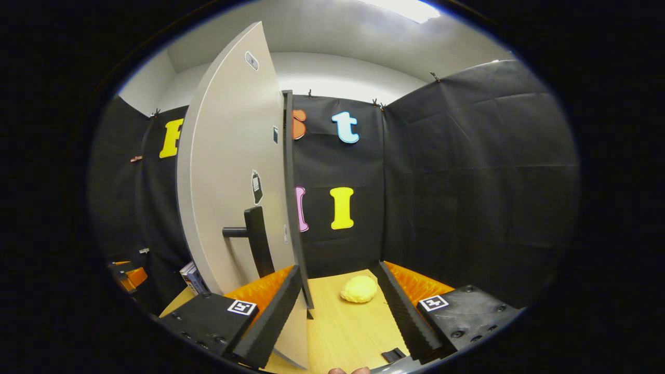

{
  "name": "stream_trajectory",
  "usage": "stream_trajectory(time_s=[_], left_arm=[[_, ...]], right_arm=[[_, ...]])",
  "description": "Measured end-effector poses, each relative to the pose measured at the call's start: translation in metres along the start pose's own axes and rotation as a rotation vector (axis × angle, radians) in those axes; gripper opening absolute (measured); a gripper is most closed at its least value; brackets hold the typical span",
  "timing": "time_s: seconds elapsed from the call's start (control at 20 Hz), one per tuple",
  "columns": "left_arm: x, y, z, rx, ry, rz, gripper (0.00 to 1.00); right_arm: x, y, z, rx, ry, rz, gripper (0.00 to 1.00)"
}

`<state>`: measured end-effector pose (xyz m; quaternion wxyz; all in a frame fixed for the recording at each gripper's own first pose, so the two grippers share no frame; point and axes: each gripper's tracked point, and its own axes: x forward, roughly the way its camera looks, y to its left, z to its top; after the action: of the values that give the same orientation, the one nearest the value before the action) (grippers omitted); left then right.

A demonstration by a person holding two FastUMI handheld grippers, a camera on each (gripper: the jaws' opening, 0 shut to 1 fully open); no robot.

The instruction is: Open the cabinet door with the right hand, grasp the bottle in the cabinet with the left hand and place it on the coaster, then close the cabinet door with the right hand.

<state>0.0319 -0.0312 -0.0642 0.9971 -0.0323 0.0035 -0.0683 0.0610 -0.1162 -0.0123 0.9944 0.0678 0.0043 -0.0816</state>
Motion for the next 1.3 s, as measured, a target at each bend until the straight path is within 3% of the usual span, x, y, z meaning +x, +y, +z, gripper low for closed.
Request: stream_trajectory(time_s=[0.3,0.6,0.7,1.0,1.3], left_arm=[[-0.009,0.018,-0.006,-0.007,0.010,0.007,0.95],[-0.013,0.042,-0.008,-0.016,0.014,0.035,0.94],[-0.012,0.046,-0.007,-0.021,0.018,0.038,0.97],[-0.008,0.041,-0.002,-0.024,0.011,0.023,0.95],[0.001,0.016,0.010,-0.048,0.001,-0.025,0.95]], right_arm=[[-0.002,0.085,-0.012,0.018,0.016,0.078,0.98],[0.011,0.197,-0.029,0.025,0.041,0.262,0.98],[0.010,0.220,-0.036,0.012,0.055,0.304,0.98],[0.000,0.216,-0.024,0.034,0.026,0.311,0.98],[-0.004,0.158,-0.002,0.029,-0.013,0.226,0.98]])
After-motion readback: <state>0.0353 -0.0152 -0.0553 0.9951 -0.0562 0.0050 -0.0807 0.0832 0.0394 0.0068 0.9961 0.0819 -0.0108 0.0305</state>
